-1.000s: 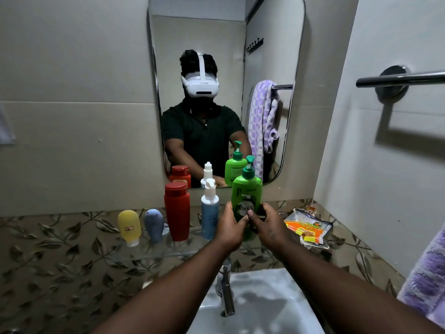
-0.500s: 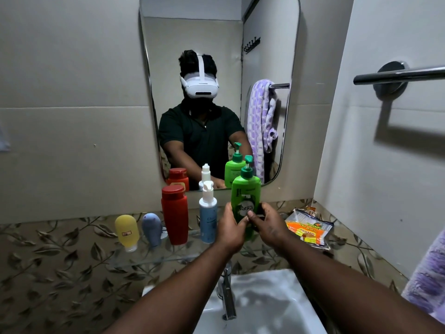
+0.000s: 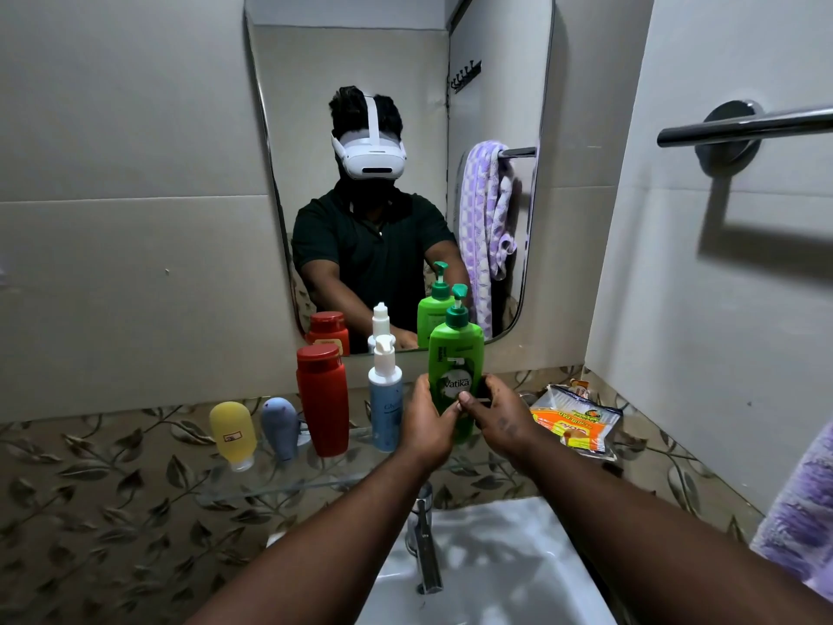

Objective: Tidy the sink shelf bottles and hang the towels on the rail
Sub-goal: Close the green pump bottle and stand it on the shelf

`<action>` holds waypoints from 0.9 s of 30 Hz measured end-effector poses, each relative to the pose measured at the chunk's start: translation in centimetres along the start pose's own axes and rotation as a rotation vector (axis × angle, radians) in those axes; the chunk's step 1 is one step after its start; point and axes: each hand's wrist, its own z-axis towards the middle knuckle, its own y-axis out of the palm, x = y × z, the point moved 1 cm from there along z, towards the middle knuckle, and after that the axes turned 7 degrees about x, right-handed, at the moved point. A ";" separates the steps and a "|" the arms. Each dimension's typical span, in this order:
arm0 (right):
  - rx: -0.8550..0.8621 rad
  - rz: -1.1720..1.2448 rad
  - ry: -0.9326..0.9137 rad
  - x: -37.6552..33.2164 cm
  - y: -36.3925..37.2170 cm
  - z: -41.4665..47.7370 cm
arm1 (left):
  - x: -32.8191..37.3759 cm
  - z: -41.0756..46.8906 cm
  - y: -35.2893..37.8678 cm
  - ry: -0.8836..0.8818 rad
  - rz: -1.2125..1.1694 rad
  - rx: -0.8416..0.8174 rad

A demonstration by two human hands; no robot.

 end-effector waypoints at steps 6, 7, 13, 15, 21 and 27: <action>0.013 -0.044 -0.005 0.0 -0.1 -0.4 | 0.2 -0.4 -0.8 0.004 0.084 0.022; 0.020 -0.053 -0.010 0.0 -0.1 -0.5 | 0.3 -0.6 -0.8 0.010 0.102 0.024; 0.037 -0.085 0.007 0.0 0.5 -0.6 | 0.9 -1.9 -0.6 0.025 0.165 0.058; 0.040 -0.091 0.022 0.0 0.6 -0.6 | 1.1 -2.1 -0.6 0.028 0.186 0.060; 0.043 -0.079 0.032 -0.1 0.8 -0.4 | 1.2 -2.6 -0.8 0.031 0.229 0.063; 0.052 -0.098 0.035 0.1 0.8 -0.6 | 0.7 -3.4 -0.7 0.034 0.260 0.074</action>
